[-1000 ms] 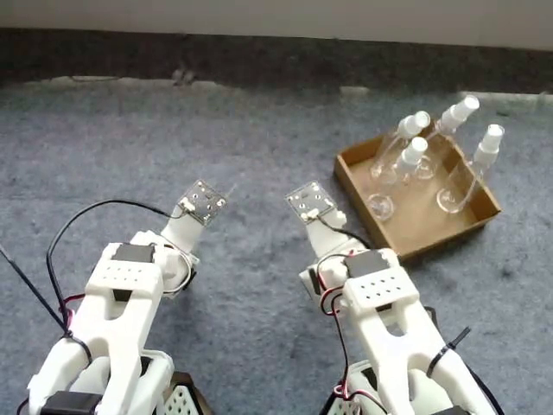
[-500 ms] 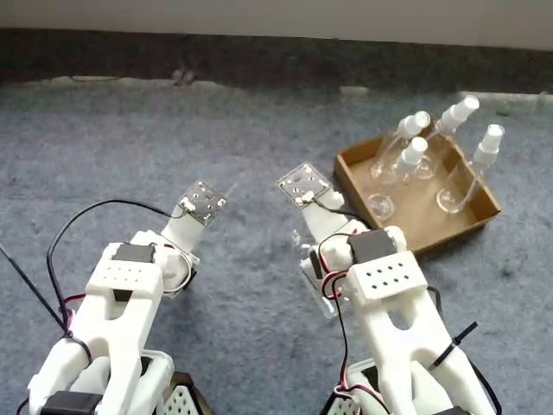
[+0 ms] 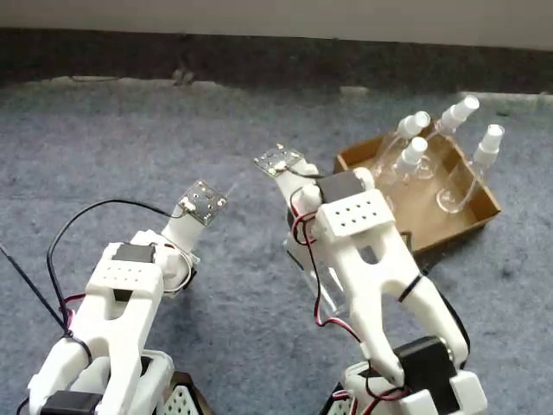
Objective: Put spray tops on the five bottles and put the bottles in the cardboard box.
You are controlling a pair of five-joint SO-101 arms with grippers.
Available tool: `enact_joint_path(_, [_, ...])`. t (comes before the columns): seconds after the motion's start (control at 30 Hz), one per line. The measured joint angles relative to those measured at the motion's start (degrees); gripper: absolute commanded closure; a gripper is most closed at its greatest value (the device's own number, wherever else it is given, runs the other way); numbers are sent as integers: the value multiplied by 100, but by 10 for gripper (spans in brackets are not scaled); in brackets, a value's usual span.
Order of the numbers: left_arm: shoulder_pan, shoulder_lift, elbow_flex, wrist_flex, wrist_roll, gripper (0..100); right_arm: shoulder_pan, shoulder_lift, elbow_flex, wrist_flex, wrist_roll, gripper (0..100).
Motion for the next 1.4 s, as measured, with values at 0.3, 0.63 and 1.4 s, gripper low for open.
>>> enact_joint_path(0.3, [0,0,0,0,0,996,-158,1345,-273,-343,9,678])
enact_joint_path(0.63, [0,0,0,0,-141,996,-149,2013,-273,-607,9,767])
enact_joint_path(1.4, [0,0,0,0,-176,996,-158,1020,-923,492,9,914])
